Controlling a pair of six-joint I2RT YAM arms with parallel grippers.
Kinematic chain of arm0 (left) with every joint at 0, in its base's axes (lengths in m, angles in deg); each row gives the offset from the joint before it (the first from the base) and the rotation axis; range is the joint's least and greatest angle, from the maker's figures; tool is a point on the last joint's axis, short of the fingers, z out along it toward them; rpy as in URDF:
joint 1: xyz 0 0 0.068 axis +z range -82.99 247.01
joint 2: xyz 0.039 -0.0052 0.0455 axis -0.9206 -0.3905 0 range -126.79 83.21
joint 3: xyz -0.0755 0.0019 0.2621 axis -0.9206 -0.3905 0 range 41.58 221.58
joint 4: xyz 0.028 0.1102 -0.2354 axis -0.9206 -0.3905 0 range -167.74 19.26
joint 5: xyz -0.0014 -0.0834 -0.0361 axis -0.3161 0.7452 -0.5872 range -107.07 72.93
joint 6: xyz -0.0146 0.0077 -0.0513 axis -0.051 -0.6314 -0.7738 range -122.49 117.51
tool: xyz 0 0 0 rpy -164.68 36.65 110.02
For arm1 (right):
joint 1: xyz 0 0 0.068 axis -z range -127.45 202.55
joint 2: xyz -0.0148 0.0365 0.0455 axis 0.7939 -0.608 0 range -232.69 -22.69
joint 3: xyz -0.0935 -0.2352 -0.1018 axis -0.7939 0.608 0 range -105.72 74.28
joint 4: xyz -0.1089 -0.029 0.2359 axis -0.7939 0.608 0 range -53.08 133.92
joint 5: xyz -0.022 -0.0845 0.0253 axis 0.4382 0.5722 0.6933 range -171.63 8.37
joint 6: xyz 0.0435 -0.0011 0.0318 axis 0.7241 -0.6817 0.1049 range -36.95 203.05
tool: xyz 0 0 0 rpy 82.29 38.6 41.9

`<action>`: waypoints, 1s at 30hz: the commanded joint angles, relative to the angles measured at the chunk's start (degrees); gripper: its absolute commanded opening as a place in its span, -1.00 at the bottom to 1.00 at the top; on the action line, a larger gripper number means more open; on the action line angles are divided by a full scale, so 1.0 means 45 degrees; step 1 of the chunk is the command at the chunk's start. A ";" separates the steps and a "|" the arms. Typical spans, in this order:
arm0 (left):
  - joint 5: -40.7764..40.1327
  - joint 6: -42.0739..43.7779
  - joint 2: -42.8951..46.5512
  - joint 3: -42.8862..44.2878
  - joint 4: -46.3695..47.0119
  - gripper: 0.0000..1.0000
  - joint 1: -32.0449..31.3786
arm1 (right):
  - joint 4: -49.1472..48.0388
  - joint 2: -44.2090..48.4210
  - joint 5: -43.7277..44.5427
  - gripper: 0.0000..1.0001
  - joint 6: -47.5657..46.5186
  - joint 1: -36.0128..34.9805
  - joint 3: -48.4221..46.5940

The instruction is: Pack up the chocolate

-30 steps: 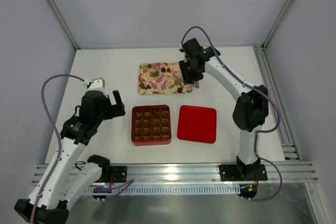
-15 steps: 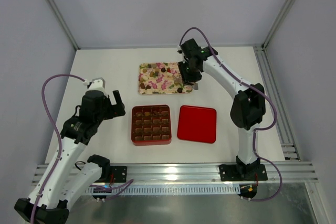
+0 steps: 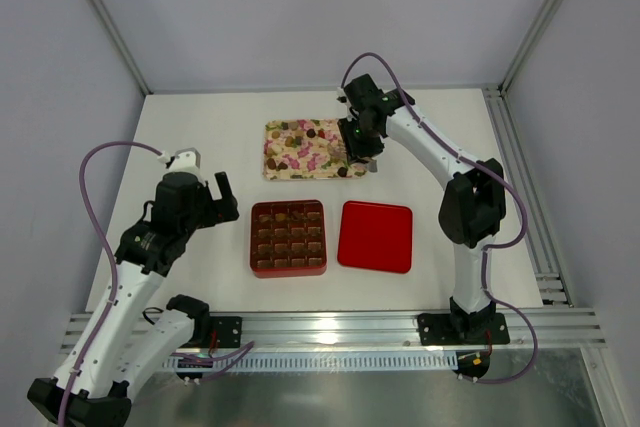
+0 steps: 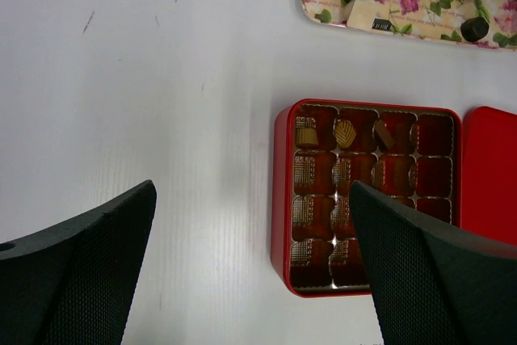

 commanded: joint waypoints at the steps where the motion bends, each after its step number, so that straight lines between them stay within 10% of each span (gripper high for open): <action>1: -0.0202 0.0041 0.0006 0.0139 0.0377 0.99 0.0039 | -0.0291 0.0442 -0.0009 -0.14 0.0028 -0.0018 -0.0130; 30: -0.0144 0.0022 0.0025 0.0120 0.0377 1.00 0.0039 | -0.0739 0.1028 0.0010 -0.13 0.0321 -0.0037 0.0025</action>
